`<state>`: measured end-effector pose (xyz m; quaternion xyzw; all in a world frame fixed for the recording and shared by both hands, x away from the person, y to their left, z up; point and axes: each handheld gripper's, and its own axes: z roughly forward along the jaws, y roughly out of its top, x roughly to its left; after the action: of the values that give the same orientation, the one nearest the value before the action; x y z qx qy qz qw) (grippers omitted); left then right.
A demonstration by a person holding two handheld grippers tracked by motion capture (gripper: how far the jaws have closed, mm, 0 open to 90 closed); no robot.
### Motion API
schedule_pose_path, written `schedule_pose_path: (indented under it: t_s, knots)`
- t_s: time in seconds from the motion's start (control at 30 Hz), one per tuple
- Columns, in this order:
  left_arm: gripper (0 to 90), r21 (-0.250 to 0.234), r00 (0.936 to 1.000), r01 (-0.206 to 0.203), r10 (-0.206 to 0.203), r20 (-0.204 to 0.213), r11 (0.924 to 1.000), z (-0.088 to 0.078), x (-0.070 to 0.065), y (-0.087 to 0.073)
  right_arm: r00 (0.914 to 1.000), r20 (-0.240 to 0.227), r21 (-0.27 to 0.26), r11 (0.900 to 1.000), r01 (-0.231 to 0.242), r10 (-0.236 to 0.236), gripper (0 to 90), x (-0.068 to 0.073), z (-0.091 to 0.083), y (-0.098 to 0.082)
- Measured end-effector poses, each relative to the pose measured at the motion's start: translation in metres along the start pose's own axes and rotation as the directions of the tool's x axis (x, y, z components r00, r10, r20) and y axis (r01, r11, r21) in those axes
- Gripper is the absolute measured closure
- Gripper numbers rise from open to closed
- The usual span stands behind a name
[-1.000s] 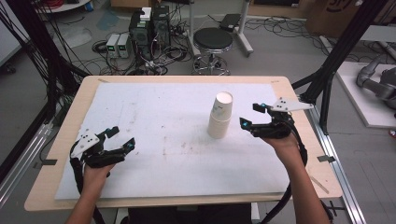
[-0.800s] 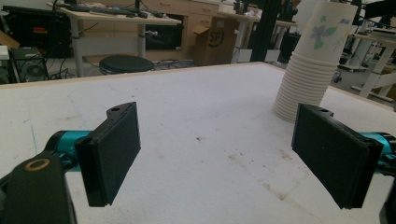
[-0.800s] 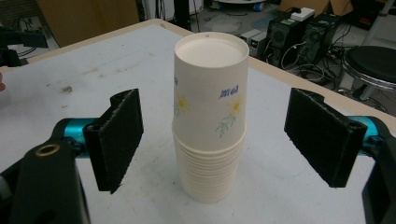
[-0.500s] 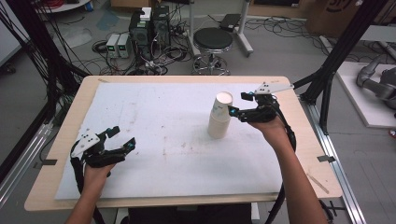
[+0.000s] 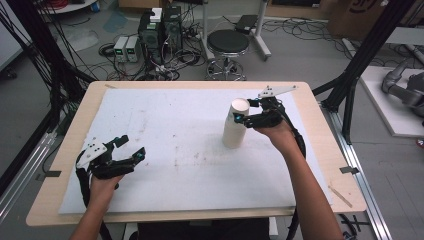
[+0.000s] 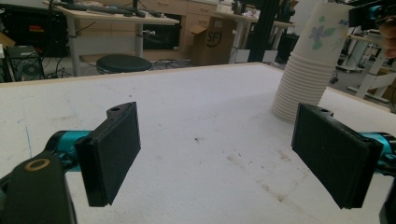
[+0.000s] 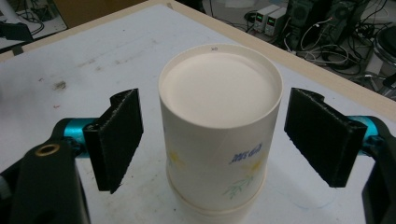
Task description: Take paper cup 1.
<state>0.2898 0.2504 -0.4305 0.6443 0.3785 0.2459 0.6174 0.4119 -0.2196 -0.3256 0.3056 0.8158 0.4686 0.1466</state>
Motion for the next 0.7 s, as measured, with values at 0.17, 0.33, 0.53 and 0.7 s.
schedule_pose_path:
  t_s: [0.17, 0.33, 0.53, 0.7]
  knots:
    - [15.5, -0.001, 1.0, 0.001, -0.001, 0.002, 1.0, 0.0, 0.0, 0.0, 1.0, -0.003, 0.004, 1.0, 0.001, -0.001, 20.3, -0.001, 0.008, 0.003]
    - [15.5, 0.002, 1.0, 0.0, 0.0, 0.001, 1.0, 0.0, 0.0, 0.0, 1.0, -0.005, 0.01, 1.0, -0.003, 0.003, 24.1, -0.001, 0.012, 0.003]
    - [15.5, 0.003, 1.0, 0.002, -0.002, 0.004, 1.0, 0.0, 0.001, 0.0, 1.0, -0.003, 0.0, 1.0, 0.005, -0.005, 28.5, -0.003, 0.013, 0.004]
    - [15.7, 0.006, 1.0, 0.002, -0.002, 0.005, 1.0, 0.001, 0.001, -0.001, 1.0, -0.003, -0.001, 1.0, 0.008, -0.008, 33.1, -0.002, 0.012, 0.004]
